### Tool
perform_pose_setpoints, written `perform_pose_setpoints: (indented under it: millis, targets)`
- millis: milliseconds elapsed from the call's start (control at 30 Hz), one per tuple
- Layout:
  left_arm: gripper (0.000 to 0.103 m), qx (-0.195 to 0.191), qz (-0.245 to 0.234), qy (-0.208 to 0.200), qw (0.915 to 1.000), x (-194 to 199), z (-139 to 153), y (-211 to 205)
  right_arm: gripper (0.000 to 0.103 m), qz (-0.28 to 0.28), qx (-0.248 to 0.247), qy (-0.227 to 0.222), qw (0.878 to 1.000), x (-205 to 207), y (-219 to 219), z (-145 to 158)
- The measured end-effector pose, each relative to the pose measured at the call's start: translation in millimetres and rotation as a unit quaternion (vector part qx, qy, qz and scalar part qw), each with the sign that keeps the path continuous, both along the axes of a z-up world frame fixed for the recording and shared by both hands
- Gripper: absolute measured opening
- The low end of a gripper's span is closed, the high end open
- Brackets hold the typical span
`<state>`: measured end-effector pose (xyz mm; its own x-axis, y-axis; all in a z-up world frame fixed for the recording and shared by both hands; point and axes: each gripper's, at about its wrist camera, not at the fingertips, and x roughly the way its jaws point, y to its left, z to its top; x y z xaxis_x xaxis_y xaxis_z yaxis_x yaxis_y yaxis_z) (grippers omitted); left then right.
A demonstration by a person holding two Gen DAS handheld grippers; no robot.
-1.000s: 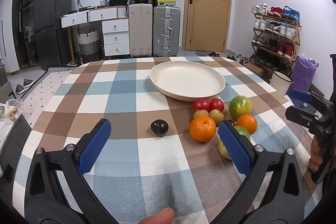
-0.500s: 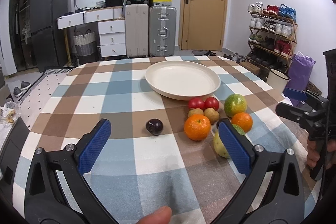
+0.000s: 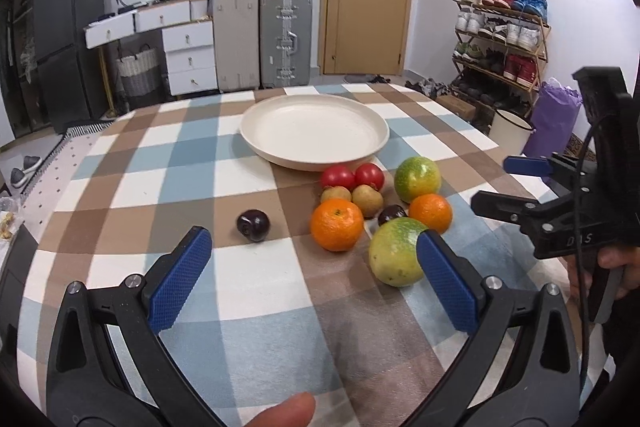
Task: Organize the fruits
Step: 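Grasp the yellow-green pomelo with the left tool while the right tool grasps an orange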
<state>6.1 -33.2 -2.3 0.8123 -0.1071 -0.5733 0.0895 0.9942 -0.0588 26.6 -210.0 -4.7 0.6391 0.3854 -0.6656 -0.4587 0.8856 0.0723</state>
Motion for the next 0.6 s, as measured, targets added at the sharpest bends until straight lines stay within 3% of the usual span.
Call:
perform_pose_setpoints:
  millis: [233,600]
  targets:
    - [0.101,0.012,-0.031,0.031,0.9990,11.4,-9.9,-19.8,0.101,0.011,-0.007,0.037,0.999,12.1,7.9,-11.2]
    - [0.085,0.009,-0.073,0.076,0.9944,32.2,-24.8,-37.7,0.080,0.046,0.011,0.078,0.996,20.4,20.7,-28.2]
